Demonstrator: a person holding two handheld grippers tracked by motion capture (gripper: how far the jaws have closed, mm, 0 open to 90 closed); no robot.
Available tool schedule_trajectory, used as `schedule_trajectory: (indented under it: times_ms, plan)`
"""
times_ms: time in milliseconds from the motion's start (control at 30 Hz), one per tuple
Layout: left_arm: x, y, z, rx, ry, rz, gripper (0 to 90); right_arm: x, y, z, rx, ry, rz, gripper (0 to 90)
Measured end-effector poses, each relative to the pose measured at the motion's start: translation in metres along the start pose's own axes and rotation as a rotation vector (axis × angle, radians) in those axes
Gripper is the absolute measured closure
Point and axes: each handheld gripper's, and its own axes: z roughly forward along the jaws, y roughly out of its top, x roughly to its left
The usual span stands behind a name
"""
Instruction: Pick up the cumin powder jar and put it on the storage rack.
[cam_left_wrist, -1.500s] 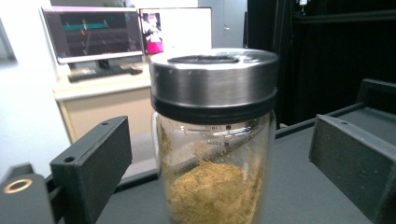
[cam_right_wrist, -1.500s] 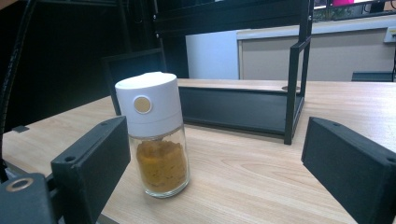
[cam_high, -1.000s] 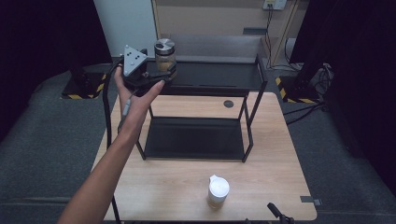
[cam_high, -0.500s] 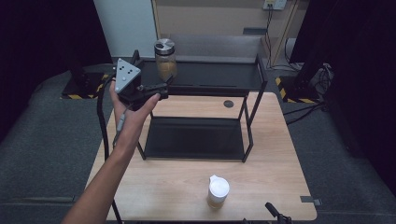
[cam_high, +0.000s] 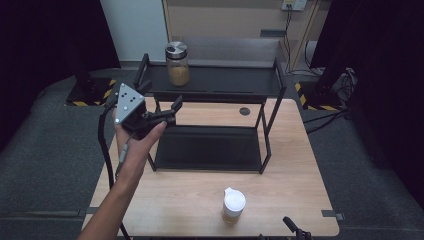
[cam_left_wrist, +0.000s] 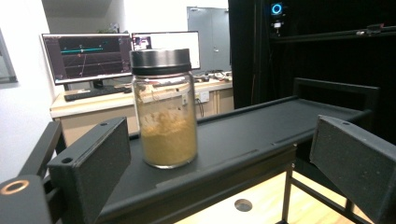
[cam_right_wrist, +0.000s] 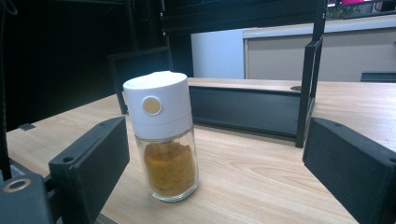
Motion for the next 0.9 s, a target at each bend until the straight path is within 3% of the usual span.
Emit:
schedule_trajectory:
  times_ms: [200, 367, 433, 600, 733, 900]
  plan:
    - [-0.005, -0.017, -0.018, 0.009, -0.026, -0.027, 3.8, 0.001, 0.0, 0.0, -0.004, 0.002, -0.001, 7.0]
    - [-0.014, -0.033, -0.035, 0.017, -0.026, -0.02, 3.8, 0.001, 0.0, 0.001, -0.004, 0.005, 0.0, 6.9]
    - [-0.02, -0.038, -0.042, 0.022, -0.014, 0.0, 3.8, 0.001, 0.0, 0.001, -0.005, 0.008, -0.002, 6.9]
    - [-0.028, -0.053, -0.06, 0.035, -0.007, -0.027, 3.8, 0.002, 0.0, 0.002, -0.006, 0.01, -0.001, 6.9]
    - [-0.036, -0.077, -0.079, 0.045, 0.016, -0.065, 3.7, 0.003, -0.001, 0.003, -0.007, 0.017, 0.0, 6.9]
    - [-0.044, -0.105, -0.098, 0.077, 0.038, -0.07, 3.7, 0.004, -0.001, 0.004, -0.003, 0.024, -0.002, 6.8]
